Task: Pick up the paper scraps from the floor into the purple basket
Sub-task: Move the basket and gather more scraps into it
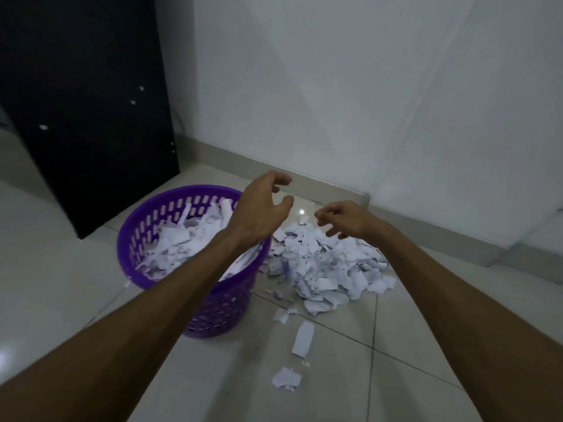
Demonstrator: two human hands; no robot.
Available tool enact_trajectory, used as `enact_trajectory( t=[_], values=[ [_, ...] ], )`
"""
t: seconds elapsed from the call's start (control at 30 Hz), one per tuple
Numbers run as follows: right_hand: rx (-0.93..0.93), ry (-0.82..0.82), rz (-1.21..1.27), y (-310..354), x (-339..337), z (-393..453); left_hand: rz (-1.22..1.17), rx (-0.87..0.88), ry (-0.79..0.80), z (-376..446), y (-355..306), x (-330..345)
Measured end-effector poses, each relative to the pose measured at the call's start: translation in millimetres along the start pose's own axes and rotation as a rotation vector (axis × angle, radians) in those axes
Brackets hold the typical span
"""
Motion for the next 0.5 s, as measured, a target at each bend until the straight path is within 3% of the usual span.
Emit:
enact_trajectory(
  t=[0.2,0.37,0.5],
  values=[
    [0.258,0.15,-0.007,-124.5,23.4,-8.0,-0.076,-0.08,0.13,-1.6,21.0,97.8],
    [0.331,0.203,-0.042,-180.9,57.5,-7.2,-0.155,-0.483,0.198,-28.2,97.0,156.2],
    [0.274,0.226,-0.043,-196.7,92.2,6.8,-0.058,-0.629,0.217,-52.0,149.5,170.7]
  ],
)
Point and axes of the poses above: each hand's wrist, its own z-axis towards the middle knuckle, its own x-axis out of the palm, y = z × x, the point moved 10 cm from there along z, towards the middle knuckle, and after that the axes turned 13 degrees about -z, right-handed, at the moved point
